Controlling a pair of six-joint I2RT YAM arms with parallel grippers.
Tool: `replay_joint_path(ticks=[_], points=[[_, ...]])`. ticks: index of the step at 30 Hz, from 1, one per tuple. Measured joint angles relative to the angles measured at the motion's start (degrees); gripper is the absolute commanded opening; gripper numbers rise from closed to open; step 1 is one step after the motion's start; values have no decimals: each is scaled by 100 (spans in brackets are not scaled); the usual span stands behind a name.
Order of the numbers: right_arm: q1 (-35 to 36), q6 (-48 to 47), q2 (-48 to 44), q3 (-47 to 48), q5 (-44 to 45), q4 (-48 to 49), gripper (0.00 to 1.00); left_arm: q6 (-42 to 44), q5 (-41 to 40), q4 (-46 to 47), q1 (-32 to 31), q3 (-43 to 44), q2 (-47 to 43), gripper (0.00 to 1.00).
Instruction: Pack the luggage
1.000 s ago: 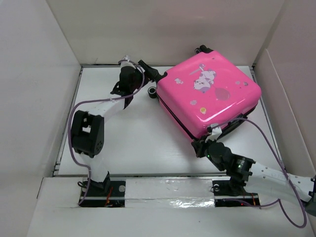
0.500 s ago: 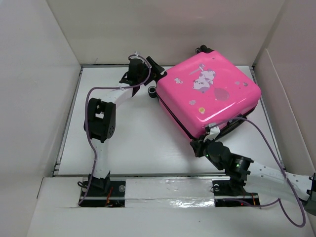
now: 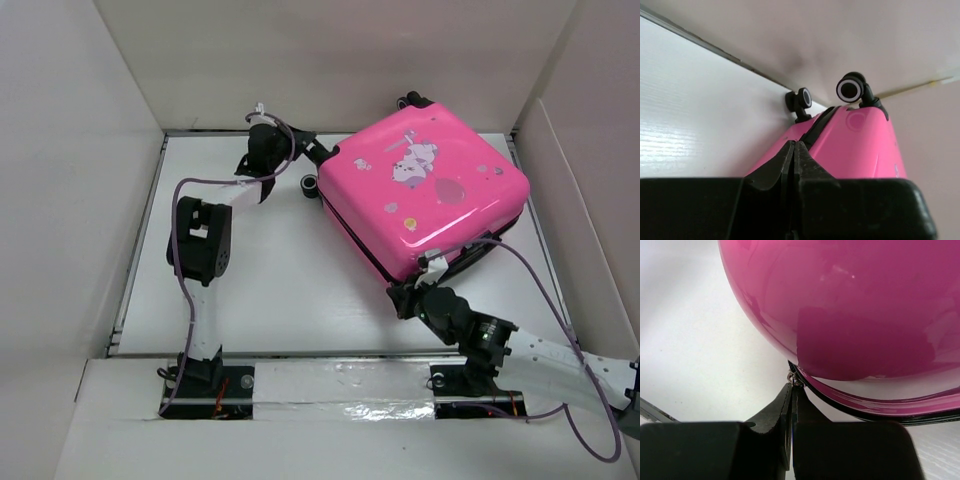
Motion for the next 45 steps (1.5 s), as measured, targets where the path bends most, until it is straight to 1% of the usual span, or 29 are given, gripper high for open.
replay_joint_path(ticks=[1, 3, 4, 5, 8, 10, 11, 17, 19, 22, 23, 24, 25, 28, 31, 32, 33, 34, 35, 36, 40, 43, 45], points=[[-2, -9, -11, 0, 4, -39, 0, -48, -17, 297, 9, -214, -28, 0], [-9, -15, -24, 0, 7, -57, 0, -96, 20, 514, 63, -385, -37, 0], [-13, -20, -33, 0, 4, -63, 0, -103, 74, 479, 85, -372, -24, 9], [-20, -33, -37, 0, 4, -70, 0, -85, 116, 387, 101, -348, -13, 42], [-33, -59, -37, 2, 4, -76, 0, 24, 190, 66, 114, -264, -7, 84], [-35, -68, -37, 2, 2, -76, 0, 101, 203, -103, 59, -315, -7, 92], [-35, -74, -35, 2, 0, -74, 0, 101, 195, -149, 26, -376, -7, 94], [-37, -105, 109, 4, -39, 7, 0, 162, 201, -258, -68, -417, -63, 95], [-37, -107, 166, 7, -61, 50, 0, 151, 177, -315, -98, -417, -103, 94], [-37, -109, 197, 7, -96, 94, 0, -17, 229, -271, -122, -428, -133, 88], [-37, -109, 197, 7, -101, 96, 0, -131, 243, -203, -138, -455, -136, 81], [-37, -109, 197, 7, -105, 96, 0, -262, 262, -122, -146, -483, -136, 78], [-37, -107, 197, 7, -109, 96, 0, -391, 278, -39, -153, -507, -136, 73], [-37, -107, 184, 7, -109, 98, 0, -833, 310, 181, -157, -610, -114, 72], [-37, -107, 175, 7, -111, 98, 0, -1329, 313, 551, -160, -734, -22, 54], [-37, -105, 173, 7, -122, 98, 0, -1556, 295, 702, -155, -820, -4, 45], [-37, -107, 173, 7, -122, 98, 0, -1705, 284, 876, -164, -914, 4, 38], [-37, -107, 173, 7, -122, 98, 0, -1858, 249, 1021, -175, -986, 9, 28], [-42, -107, 177, 7, -125, 94, 0, -2044, 205, 1209, -186, -1078, 11, 6], [-46, -107, 181, 7, -133, 96, 0, -2212, 168, 1401, -192, -1178, 20, 0], [-72, -107, 197, 7, -140, 98, 0, -2778, 48, 2282, -219, -1552, 74, 0], [-114, -125, 179, 7, -146, 90, 0, -2931, -55, 2835, -205, -1939, 66, 0], [-184, -181, 129, 7, -221, 9, 0, -2986, -192, 3259, -133, -2367, -57, 0]])
